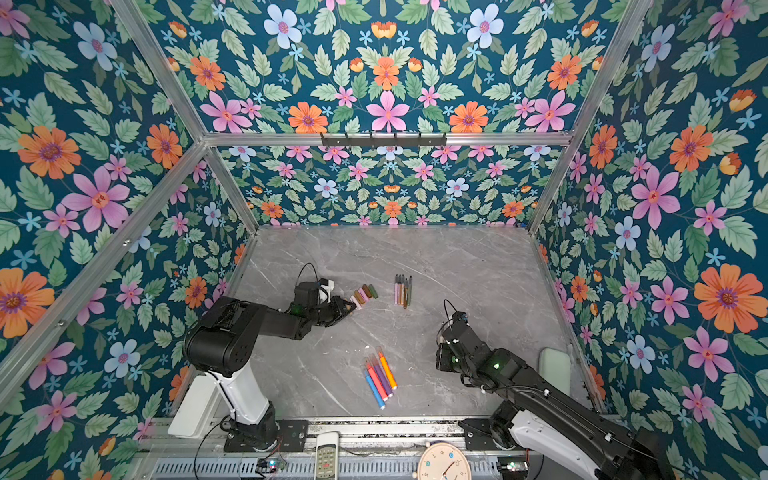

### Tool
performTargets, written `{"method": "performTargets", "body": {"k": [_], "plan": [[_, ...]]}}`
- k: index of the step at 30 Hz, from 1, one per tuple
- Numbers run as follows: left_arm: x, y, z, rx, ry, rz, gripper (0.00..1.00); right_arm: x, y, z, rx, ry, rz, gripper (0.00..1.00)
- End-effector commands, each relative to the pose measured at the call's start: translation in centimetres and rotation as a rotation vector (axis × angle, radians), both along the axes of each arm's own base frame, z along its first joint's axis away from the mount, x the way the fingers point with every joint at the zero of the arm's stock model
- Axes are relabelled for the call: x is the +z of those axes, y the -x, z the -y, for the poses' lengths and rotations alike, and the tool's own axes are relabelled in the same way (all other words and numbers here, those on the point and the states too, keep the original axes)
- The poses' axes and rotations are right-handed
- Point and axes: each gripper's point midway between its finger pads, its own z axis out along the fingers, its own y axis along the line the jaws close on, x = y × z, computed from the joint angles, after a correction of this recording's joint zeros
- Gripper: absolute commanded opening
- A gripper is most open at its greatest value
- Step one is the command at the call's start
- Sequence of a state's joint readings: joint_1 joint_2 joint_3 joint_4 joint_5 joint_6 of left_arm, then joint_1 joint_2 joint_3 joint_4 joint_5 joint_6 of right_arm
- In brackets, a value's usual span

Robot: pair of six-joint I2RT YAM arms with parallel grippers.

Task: Open the pen caps
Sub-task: 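Carry the tan cap toward the cap row while the right holds the pen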

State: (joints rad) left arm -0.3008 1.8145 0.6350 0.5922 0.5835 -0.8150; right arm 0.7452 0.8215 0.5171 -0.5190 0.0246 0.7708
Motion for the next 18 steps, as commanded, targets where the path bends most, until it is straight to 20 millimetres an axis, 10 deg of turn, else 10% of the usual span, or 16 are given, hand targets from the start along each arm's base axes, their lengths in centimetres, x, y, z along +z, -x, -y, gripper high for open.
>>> {"method": "performTargets", "body": {"k": [1, 18], "plan": [[-2.1, 1.1, -1.1, 0.025, -0.067, -0.075, 0.35, 0.1, 0.0, -0.2, 0.014, -0.002, 0.007, 0.0], [-1.2, 1.3, -1.0, 0.02, 0.022, -0.051, 0.49, -0.2, -0.6, -1.3, 0.047, 0.024, -0.03, 0.0]]}}
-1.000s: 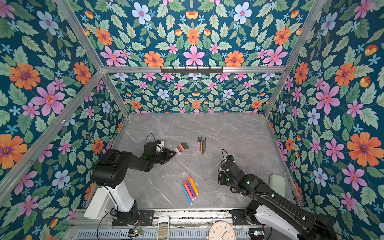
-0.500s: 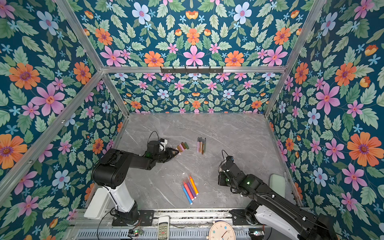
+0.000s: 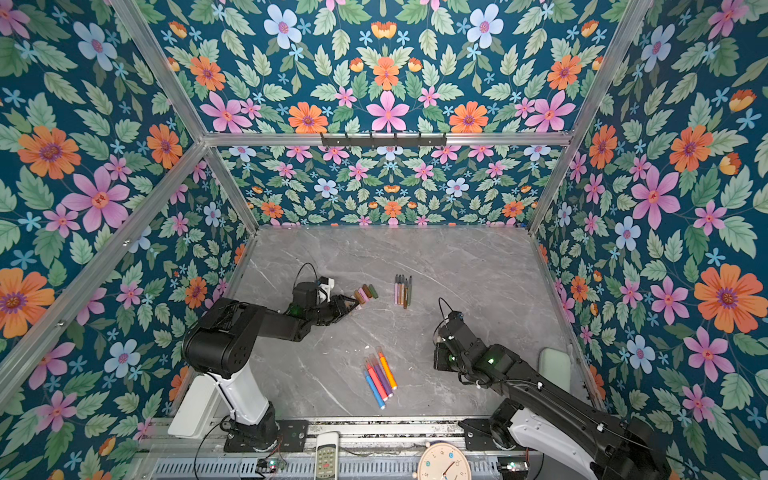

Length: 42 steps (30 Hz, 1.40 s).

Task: Open the pen caps
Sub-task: 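Carry the tan cap toward the cap row while the right holds the pen, then lower the tan cap beside the other caps and open the left gripper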

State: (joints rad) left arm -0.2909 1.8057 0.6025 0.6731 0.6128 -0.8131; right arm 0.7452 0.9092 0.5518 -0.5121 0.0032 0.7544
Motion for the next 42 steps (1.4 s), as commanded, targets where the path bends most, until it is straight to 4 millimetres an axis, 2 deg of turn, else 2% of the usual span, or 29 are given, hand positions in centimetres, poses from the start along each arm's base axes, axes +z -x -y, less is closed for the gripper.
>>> {"method": "performTargets", "body": {"k": [1, 5, 10, 15, 17, 21, 26, 33, 42], "plan": [[-2.0, 1.2, -1.4, 0.046, 0.021, -0.104, 0.5, 0.3, -0.4, -0.7, 0.023, -0.006, 0.006, 0.0], [-2.0, 1.3, -2.1, 0.076, 0.098, -0.111, 0.48, 0.2, -0.6, -1.2, 0.03, -0.014, 0.002, 0.0], [-1.2, 1.0, -3.1, 0.12, 0.029, -0.127, 0.45, 0.3, -0.7, -1.2, 0.024, -0.022, 0.004, 0.0], [-1.4, 1.0, -3.9, 0.191, -0.005, -0.2, 0.54, 0.1, -0.5, -0.9, 0.012, -0.029, 0.01, 0.0], [-1.3, 1.0, -3.5, 0.192, -0.017, -0.217, 0.59, -0.1, -0.3, -0.7, 0.007, -0.033, 0.011, 0.0], [-0.6, 0.7, -2.3, 0.173, -0.03, -0.215, 0.59, -0.2, 0.0, -0.5, 0.003, -0.045, 0.019, 0.0], [-0.4, 0.3, -1.7, 0.176, -0.034, -0.214, 0.59, 0.1, 0.3, 0.0, -0.001, -0.051, 0.032, 0.0], [0.1, 0.3, -0.6, 0.204, 0.087, -0.199, 0.59, 0.0, 0.9, 0.6, -0.005, -0.053, 0.035, 0.0], [0.7, 0.2, 0.6, 0.208, 0.123, -0.189, 0.59, -0.1, 1.5, 1.2, -0.014, -0.062, 0.037, 0.0]]}}
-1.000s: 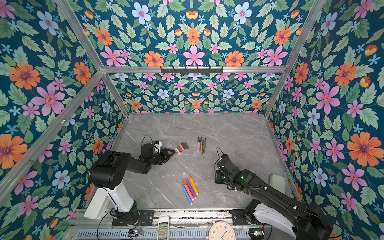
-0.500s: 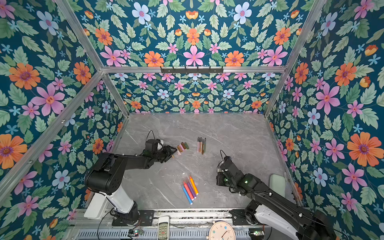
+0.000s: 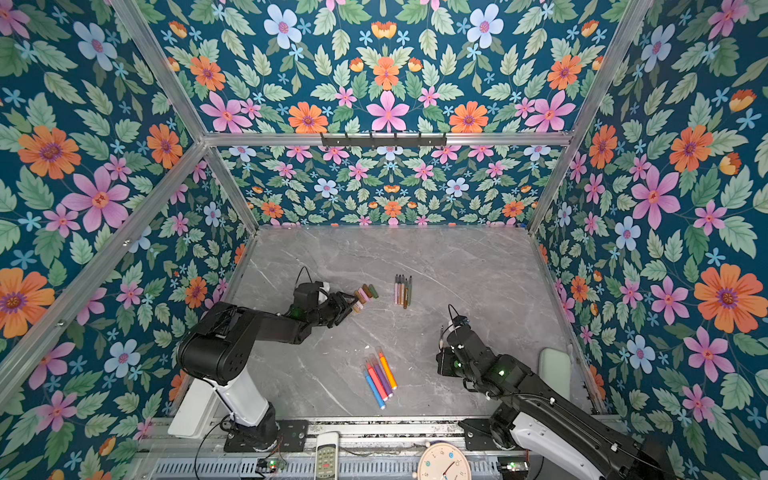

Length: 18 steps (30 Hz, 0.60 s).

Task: Open the pen caps
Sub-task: 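Lower the tan cap beside the other caps and open the left gripper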

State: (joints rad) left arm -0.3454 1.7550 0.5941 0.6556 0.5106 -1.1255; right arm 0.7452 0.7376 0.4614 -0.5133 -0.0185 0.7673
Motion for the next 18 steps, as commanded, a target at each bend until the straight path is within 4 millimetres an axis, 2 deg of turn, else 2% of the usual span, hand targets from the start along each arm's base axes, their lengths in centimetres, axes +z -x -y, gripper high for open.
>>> {"method": "performTargets", "body": {"k": [1, 5, 12, 16, 18], "plan": [[-0.1, 0.1, -0.1, 0.024, 0.0, -0.018, 0.59, -0.2, 0.1, 0.4, -0.017, 0.008, -0.004, 0.0], [0.6, 0.5, -0.5, 0.026, -0.023, 0.004, 0.59, -0.3, 0.2, 0.3, -0.014, 0.006, -0.016, 0.0], [2.0, 2.8, -3.3, 0.032, -0.174, 0.104, 0.56, -0.3, -0.4, -0.3, 0.014, 0.043, -0.028, 0.0], [2.1, 4.0, -4.9, 0.019, -0.254, 0.184, 0.54, -0.2, -1.8, -1.4, 0.038, 0.053, -0.038, 0.0], [2.4, 4.6, -5.0, -0.015, -0.274, 0.232, 0.54, -0.1, -3.1, -2.0, 0.047, 0.037, -0.055, 0.0]]}}
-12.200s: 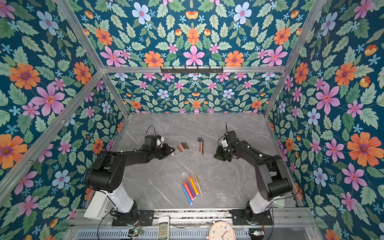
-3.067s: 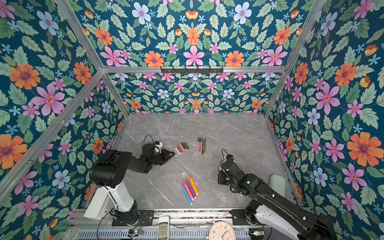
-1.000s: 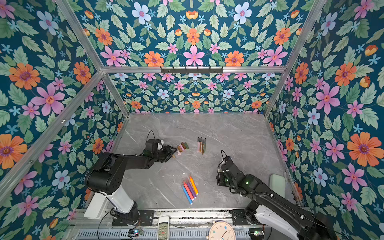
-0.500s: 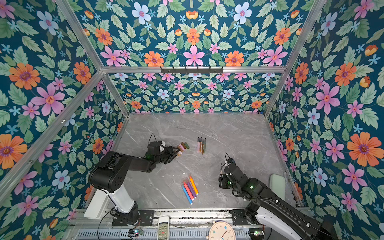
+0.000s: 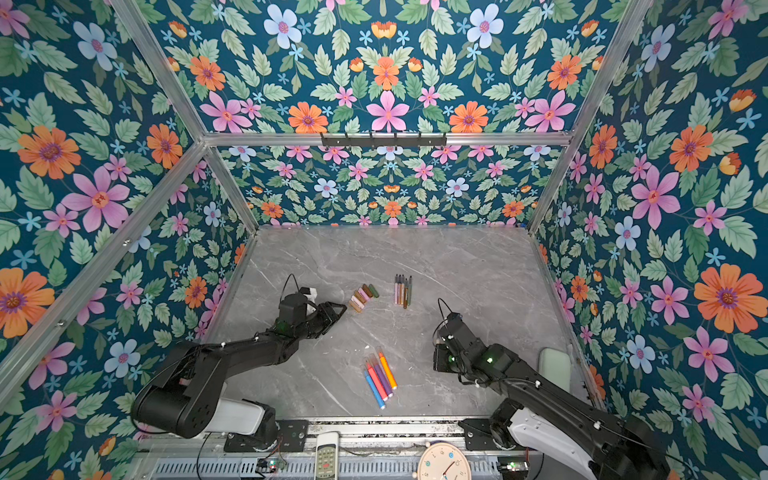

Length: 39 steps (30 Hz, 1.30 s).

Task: Open the pen caps
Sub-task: 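Lower the tan cap beside the other caps and open the left gripper, then lower the uncapped tan pen beside the other pens, open the right gripper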

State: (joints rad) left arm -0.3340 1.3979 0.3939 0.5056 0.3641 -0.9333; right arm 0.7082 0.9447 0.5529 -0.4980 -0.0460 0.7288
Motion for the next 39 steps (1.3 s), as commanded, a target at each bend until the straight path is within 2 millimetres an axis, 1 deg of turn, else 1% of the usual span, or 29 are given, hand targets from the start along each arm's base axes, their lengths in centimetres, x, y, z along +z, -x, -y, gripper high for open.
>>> {"method": "performTargets", "body": {"k": [1, 3, 7, 9, 12, 14, 15, 16, 18, 22, 24, 25, 30, 33, 34, 35, 36, 38, 39], "plan": [[0.4, 0.5, -0.3, -0.062, -0.078, 0.1, 0.54, 0.7, -2.1, -1.3, 0.035, -0.039, 0.012, 0.0], [1.2, 0.9, 0.1, -0.088, -0.04, 0.155, 0.54, 0.6, -4.1, -1.5, 0.027, -0.06, 0.0, 0.0], [1.9, 1.2, 0.1, -0.088, -0.012, 0.215, 0.54, -0.1, -8.4, -1.9, 0.003, -0.117, -0.061, 0.0], [2.2, 1.3, 0.1, -0.091, -0.01, 0.234, 0.54, -0.4, -10.7, -2.2, 0.0, -0.1, -0.083, 0.0], [2.6, 1.3, 0.3, -0.101, -0.004, 0.249, 0.55, -0.4, -13.7, -2.5, 0.01, -0.036, -0.064, 0.0], [2.6, 1.2, 0.4, -0.108, -0.006, 0.248, 0.55, -0.4, -15.4, -2.6, 0.017, -0.001, -0.054, 0.0], [2.5, 1.2, 0.4, -0.107, -0.006, 0.247, 0.55, 0.0, -16.3, -2.6, 0.016, 0.004, -0.045, 0.0], [2.6, 1.1, 0.4, -0.107, -0.006, 0.249, 0.55, -1.1, -16.8, -2.6, 0.014, 0.014, -0.077, 0.0], [2.5, 1.1, 0.4, -0.107, -0.003, 0.249, 0.55, -1.3, -17.9, -2.8, 0.008, -0.008, -0.095, 0.0], [2.9, 1.4, 0.2, -0.095, 0.005, 0.272, 0.55, -2.1, -19.1, -2.9, 0.001, -0.049, -0.126, 0.0], [2.9, 1.5, 0.1, -0.089, 0.008, 0.277, 0.55, -2.8, -19.5, -3.0, 0.003, -0.06, -0.145, 0.09], [2.9, 1.6, 0.1, -0.089, 0.01, 0.278, 0.56, -3.0, -19.7, -3.1, 0.004, -0.069, -0.149, 0.1], [2.7, 1.5, 0.1, -0.09, 0.011, 0.272, 0.56, -4.2, -20.8, -3.2, -0.005, -0.125, -0.191, 0.11], [2.4, 1.5, 0.2, -0.096, 0.015, 0.259, 0.56, -4.7, -21.2, -3.3, -0.011, -0.149, -0.211, 0.11], [2.4, 1.6, 0.3, -0.099, 0.016, 0.258, 0.56, -4.7, -21.3, -3.4, -0.007, -0.157, -0.215, 0.13], [2.4, 1.5, 0.3, -0.1, 0.018, 0.26, 0.56, -4.9, -21.4, -3.6, -0.003, -0.166, -0.223, 0.15], [2.5, 1.6, 0.3, -0.099, 0.017, 0.261, 0.56, -5.0, -21.3, -3.8, -0.001, -0.173, -0.235, 0.2], [2.5, 1.6, 0.3, -0.098, 0.017, 0.265, 0.56, -5.2, -21.3, -4.2, 0.005, -0.192, -0.255, 0.34], [2.5, 1.6, 0.2, -0.097, 0.017, 0.264, 0.56, -5.2, -21.3, -4.4, 0.008, -0.205, -0.262, 0.38]]}}
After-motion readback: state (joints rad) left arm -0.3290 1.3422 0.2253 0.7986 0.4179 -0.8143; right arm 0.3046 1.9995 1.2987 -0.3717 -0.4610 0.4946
